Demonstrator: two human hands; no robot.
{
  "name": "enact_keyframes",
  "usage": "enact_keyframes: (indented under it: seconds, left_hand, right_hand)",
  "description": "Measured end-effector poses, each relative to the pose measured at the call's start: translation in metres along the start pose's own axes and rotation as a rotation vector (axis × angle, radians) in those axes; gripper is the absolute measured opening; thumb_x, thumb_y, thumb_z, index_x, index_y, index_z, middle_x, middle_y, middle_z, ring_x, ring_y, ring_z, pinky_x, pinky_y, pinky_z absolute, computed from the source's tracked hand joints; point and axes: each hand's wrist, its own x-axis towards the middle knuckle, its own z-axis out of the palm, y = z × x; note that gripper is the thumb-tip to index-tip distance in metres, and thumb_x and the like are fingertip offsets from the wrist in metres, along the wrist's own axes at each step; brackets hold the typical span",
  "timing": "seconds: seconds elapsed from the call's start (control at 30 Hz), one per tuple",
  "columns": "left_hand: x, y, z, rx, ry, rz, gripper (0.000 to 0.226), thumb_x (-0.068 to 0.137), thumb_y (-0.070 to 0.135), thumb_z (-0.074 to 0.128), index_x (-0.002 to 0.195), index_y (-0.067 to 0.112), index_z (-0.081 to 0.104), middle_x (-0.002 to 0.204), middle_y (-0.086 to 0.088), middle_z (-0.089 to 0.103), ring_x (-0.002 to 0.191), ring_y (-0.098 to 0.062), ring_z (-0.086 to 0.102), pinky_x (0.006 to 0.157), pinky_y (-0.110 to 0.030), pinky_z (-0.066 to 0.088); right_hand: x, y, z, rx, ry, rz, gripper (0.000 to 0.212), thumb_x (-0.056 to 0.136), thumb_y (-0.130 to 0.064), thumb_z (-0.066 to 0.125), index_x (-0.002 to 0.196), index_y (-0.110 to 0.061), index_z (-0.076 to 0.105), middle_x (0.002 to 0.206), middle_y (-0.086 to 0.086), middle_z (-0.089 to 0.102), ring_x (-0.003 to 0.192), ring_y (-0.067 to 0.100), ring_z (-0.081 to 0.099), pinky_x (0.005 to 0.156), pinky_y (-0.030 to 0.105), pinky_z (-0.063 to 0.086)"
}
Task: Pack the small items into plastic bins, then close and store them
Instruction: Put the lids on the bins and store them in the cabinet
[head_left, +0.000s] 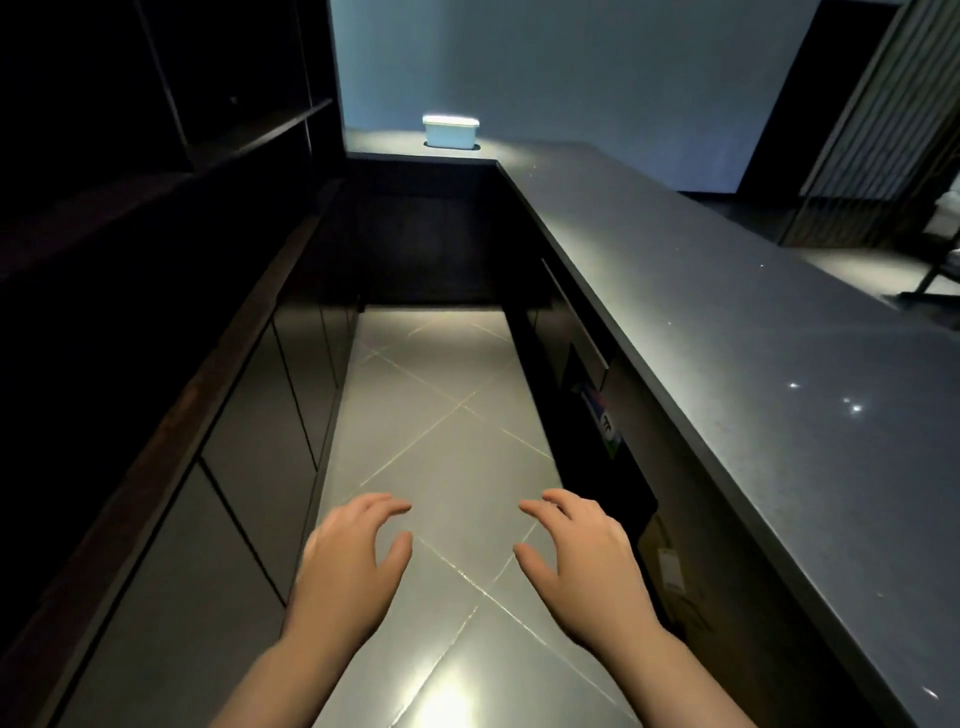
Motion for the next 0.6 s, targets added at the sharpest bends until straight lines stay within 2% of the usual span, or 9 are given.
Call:
enact_keyframes:
  seconds: [0.23, 0.4, 0.6]
  left_hand:
    - [0.136, 0.021, 0.02, -0.013, -0.018, 0.086, 0.027, 0.089, 0.026, 0.057, 0.116, 0.03, 0.061, 0.123, 0.014, 0.056, 0.119, -0.008, 0.047, 0.104, -0.026, 0.028]
    - [0.229, 0.035, 0.051, -0.009, 0.007, 0.073, 0.028, 0.089, 0.027, 0.057, 0.117, 0.029, 0.062, 0.123, 0.014, 0.055, 0.118, -0.01, 0.047, 0.102, -0.026, 0.031]
    - [0.341, 0.052, 0.075, 0.02, 0.02, 0.038, 0.029, 0.09, 0.03, 0.056, 0.119, 0.032, 0.059, 0.127, 0.015, 0.053, 0.12, -0.007, 0.045, 0.103, -0.024, 0.028]
  right_hand:
    - [0.119, 0.022, -0.011, -0.01, 0.058, 0.022, 0.044, 0.093, -0.048, 0.044, 0.136, -0.038, 0.044, 0.142, -0.016, 0.039, 0.131, 0.005, 0.032, 0.106, 0.025, 0.024]
    - [0.216, 0.059, -0.009, 0.007, 0.064, 0.016, 0.044, 0.093, -0.045, 0.046, 0.136, -0.036, 0.046, 0.142, -0.014, 0.04, 0.131, 0.007, 0.033, 0.107, 0.027, 0.023]
    - [0.333, 0.095, -0.024, -0.001, 0.066, -0.032, 0.045, 0.093, -0.046, 0.046, 0.137, -0.038, 0.044, 0.144, -0.016, 0.038, 0.133, 0.006, 0.03, 0.107, 0.025, 0.021]
